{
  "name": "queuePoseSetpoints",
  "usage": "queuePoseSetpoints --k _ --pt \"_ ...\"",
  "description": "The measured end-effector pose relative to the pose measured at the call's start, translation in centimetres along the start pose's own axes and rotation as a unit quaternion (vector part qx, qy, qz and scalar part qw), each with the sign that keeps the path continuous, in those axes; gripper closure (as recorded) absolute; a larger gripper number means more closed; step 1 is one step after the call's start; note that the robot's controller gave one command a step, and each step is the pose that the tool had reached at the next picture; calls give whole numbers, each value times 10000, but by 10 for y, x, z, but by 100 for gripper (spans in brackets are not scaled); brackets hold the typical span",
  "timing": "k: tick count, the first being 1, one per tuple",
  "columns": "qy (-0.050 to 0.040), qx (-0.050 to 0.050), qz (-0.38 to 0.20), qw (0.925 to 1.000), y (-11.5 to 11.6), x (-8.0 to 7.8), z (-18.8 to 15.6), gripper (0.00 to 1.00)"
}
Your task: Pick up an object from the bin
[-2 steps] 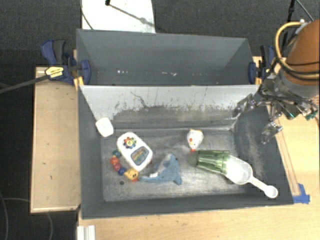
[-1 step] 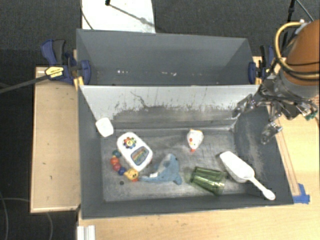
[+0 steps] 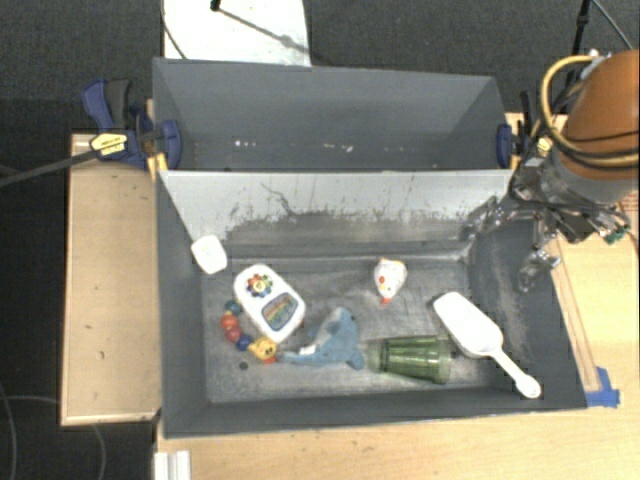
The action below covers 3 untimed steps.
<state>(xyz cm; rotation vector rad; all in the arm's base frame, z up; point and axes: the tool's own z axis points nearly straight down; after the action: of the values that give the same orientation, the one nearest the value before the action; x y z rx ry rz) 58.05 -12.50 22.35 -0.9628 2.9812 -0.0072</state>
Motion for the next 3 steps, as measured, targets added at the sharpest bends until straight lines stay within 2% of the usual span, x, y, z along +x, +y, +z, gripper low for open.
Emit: queuePoseSetpoints --k 1,2,3 --pt "19 -35 -722 9974 6 11 34 0" --pt "19 -29 9 10000 8 21 56 0" --pt "16 -26 -1044 9945 12 8 90 0"
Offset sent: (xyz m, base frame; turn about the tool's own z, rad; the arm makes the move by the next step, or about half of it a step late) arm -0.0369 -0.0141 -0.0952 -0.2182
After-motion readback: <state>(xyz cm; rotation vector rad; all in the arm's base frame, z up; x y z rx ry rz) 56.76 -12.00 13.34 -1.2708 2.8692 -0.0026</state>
